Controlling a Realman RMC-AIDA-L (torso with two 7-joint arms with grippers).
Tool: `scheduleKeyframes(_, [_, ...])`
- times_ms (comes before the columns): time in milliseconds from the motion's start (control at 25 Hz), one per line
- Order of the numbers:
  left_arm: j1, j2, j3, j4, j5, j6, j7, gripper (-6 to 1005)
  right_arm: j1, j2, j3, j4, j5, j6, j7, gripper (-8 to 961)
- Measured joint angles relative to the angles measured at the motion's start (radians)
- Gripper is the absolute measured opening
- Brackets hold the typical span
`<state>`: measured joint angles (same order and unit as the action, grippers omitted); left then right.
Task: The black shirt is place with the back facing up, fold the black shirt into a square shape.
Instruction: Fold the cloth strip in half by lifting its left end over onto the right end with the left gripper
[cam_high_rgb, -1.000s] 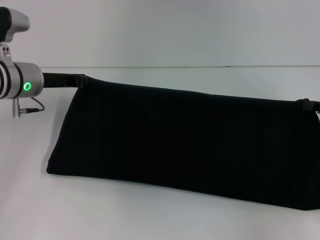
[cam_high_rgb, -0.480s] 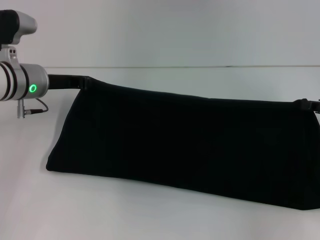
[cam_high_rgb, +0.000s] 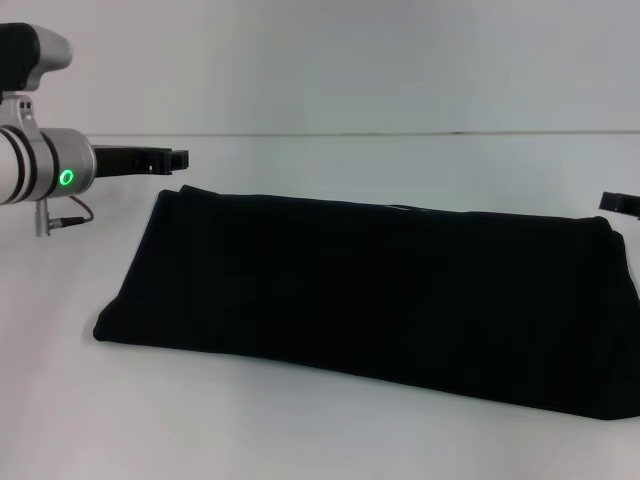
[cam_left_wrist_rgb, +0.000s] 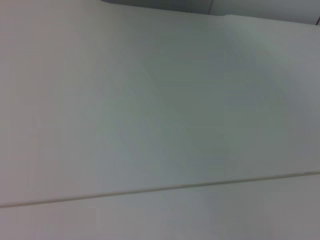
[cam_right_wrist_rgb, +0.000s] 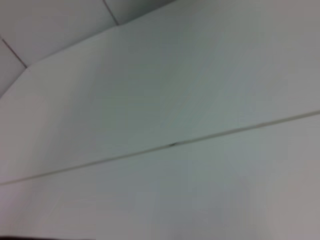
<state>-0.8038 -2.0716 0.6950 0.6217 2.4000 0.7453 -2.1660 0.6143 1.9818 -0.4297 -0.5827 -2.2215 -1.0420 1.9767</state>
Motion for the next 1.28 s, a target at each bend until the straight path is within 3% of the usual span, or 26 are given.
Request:
scheduleKeyframes(80, [0.005,0.004,-0.005,0.006,0.0,0.007,-0.004,162,-0.005,0.0,0.021,-0.006,0.011,0.002,-0.001,270])
scheduleKeyframes(160, [0.016,0.008,-0.008,0.023,0.0,0.031,-0.015,368,-0.011,-0.004,0.033,-0.006,0.032,-0.011,-0.005,354])
scheduleKeyframes(360, [0.063,0.009,-0.009,0.122,0.0,0.183,-0.062,569,-0.04,-0.025,0.039,-0.01,0.082,-0.115,-0.012,530])
scheduleKeyframes(400, [0.075,0.01,-0.01,0.144,0.0,0.223,-0.071,609,-0.047,-0.031,0.039,-0.011,0.091,-0.144,-0.015,578])
scheduleKeyframes(440, [0.106,0.011,-0.014,0.2,-0.007,0.345,-0.09,649,-0.054,-0.036,0.04,-0.011,0.099,-0.177,-0.019,626])
scheduleKeyframes(560, [0.14,0.011,-0.028,0.242,-0.027,0.453,-0.095,769,-0.077,-0.051,0.041,-0.012,0.131,-0.285,-0.042,771])
scheduleKeyframes(800, [0.202,0.026,-0.129,0.256,-0.052,0.648,-0.088,947,-0.106,-0.058,0.042,0.008,0.183,-0.403,-0.128,797])
scheduleKeyframes(1000, [0.244,0.035,-0.207,0.256,-0.043,0.767,-0.101,947,-0.108,-0.051,0.033,0.028,0.177,-0.411,-0.146,858])
scheduleKeyframes(1280, [0.255,0.048,-0.237,0.249,0.014,0.853,-0.207,946,-0.113,-0.054,0.039,0.028,0.177,-0.409,-0.14,916])
